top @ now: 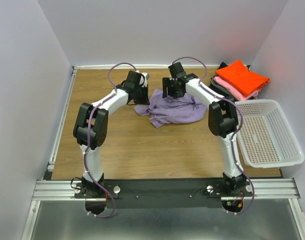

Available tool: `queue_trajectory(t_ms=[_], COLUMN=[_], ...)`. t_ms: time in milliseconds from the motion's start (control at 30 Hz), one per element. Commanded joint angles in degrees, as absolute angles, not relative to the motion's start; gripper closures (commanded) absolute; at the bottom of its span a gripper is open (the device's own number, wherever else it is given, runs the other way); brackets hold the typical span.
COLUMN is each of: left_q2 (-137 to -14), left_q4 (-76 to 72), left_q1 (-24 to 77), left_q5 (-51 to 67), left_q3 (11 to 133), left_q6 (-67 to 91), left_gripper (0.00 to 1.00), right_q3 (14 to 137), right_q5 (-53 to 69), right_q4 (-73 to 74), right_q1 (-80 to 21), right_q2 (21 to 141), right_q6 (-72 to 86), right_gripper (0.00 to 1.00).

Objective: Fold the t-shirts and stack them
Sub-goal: Flatten the tshirt out

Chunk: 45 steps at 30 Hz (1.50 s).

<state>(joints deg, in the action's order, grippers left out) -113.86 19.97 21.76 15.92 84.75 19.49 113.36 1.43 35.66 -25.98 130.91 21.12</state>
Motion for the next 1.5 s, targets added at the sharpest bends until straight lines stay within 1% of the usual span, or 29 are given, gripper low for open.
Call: queue_trajectory(t_ms=[0, 33, 67, 100, 133, 200, 333, 433, 533, 567, 633, 700, 767, 867, 1000, 1100, 1167, 1200, 1233, 1267, 1300, 1333, 1367, 1400, 1433, 1467], left_q2=[-110.4, -110.1, -109.9, -109.4, -109.2, -108.2, -107.1, -106.9, -107.5, -108.0, -108.6, -109.6, -110.0, -109.9, -106.0, -101.9, -96.3, -94.2, -89.6, -87.4, -83.4, -81.5, -80.0, -78.0, -77.0, -77.0], left_q4=[20.7, 20.3, 20.2, 20.0, 19.5, 18.6, 18.0, 19.6, 21.3, 21.9, 24.2, 25.9, 27.9, 28.9, 28.5, 27.2, 25.1, 23.8, 22.5, 19.8, 18.6, 17.1, 16.5, 16.3, 16.7, 16.4], left_q1=[20.8, 20.6, 20.1, 19.3, 18.6, 16.6, 14.3, 12.0, 9.1, 8.1, 7.1, 5.6, 4.1, 1.1, -2.5, -4.7, -6.1, -6.4, -6.8, -6.9, -7.5, -7.6, -7.8, -8.1, -8.0, -8.0], left_q5=[17.8, 17.9, 18.1, 18.4, 18.7, 20.1, 20.4, 19.4, 19.2, 19.2, 18.6, 17.8, 17.4, 17.2, 15.7, 11.4, 6.7, 5.1, 3.4, 0.6, 0.4, -1.2, -1.2, -0.6, 2.7, 5.2], left_q3=[84.5, 84.3, 84.1, 84.0, 84.0, 83.1, 84.0, 87.4, 93.1, 97.2, 101.9, 109.5, 116.4, 123.1, 125.5, 121.1, 114.0, 110.7, 107.1, 99.4, 95.5, 91.8, 85.1, 82.3, 77.7, 75.7], left_q6=[20.2, 20.6, 20.9, 21.4, 21.7, 23.1, 23.9, 23.7, 23.8, 23.7, 23.2, 23.0, 23.7, 25.4, 25.3, 24.5, 23.8, 23.6, 23.1, 23.4, 23.6, 24.6, 25.0, 25.2, 25.7, 26.0], left_gripper=[1.00, 1.00, 1.00, 1.00, 1.00, 1.00, 1.00, 1.00, 1.00, 1.00, 1.00, 1.00, 1.00, 1.00, 1.00, 1.00, 1.00, 1.00, 1.00, 1.00, 1.00, 1.00, 1.00, 1.00, 1.00, 1.00], right_q3=[116.4, 116.9, 117.2, 117.6, 117.8, 118.5, 122.1, 126.6, 130.1, 131.2, 132.8, 134.1, 136.0, 137.2, 137.0, 133.4, 129.8, 125.0, 121.4, 117.9, 109.8, 105.6, 101.6, 97.0, 89.5, 85.6], right_q5=[-5.4, -6.8, -7.6, -8.4, -9.1, -10.2, -10.9, -10.2, -6.5, -4.2, -2.5, -1.3, -1.8, -4.2, -8.9, -13.9, -17.3, -18.4, -19.6, -20.7, -22.6, -23.3, -23.6, -23.6, -22.5, -22.5], right_q4=[40.2, 40.3, 40.8, 40.9, 40.9, 41.0, 42.1, 43.9, 45.3, 45.5, 45.7, 45.9, 45.9, 45.9, 45.9, 45.8, 45.7, 45.7, 45.6, 45.4, 45.5, 45.6, 45.5, 45.5, 45.7, 45.8], right_q1=[-27.2, -27.3, -27.3, -27.3, -27.3, -27.3, -27.0, -25.2, -21.5, -19.4, -17.9, -16.5, -16.2, -14.8, -14.5, -14.5, -14.4, -14.5, -14.5, -14.5, -14.5, -14.5, -14.3, -14.4, -14.4, -14.4], right_q2=[135.1, 135.8, 135.9, 136.0, 135.7, 135.1, 133.2, 131.1, 128.2, 127.3, 124.9, 123.3, 120.7, 116.4, 110.5, 106.1, 101.1, 99.1, 95.4, 93.3, 91.5, 87.7, 86.0, 84.4, 81.6, 80.7], right_q6=[16.8, 16.8, 17.0, 17.6, 17.9, 18.5, 19.2, 21.0, 23.9, 24.9, 24.9, 23.2, 22.0, 21.1, 19.4, 19.0, 18.9, 19.3, 19.9, 20.3, 21.4, 22.3, 23.4, 25.8, 29.1, 29.1], right_gripper=[0.31, 0.42, 0.49, 0.76, 0.85, 0.98, 0.98, 0.98, 0.99, 0.98, 0.98, 0.98, 0.98, 0.98, 0.98, 0.98, 0.98, 0.99, 0.98, 0.99, 0.99, 0.98, 0.98, 0.98, 0.98, 0.98])
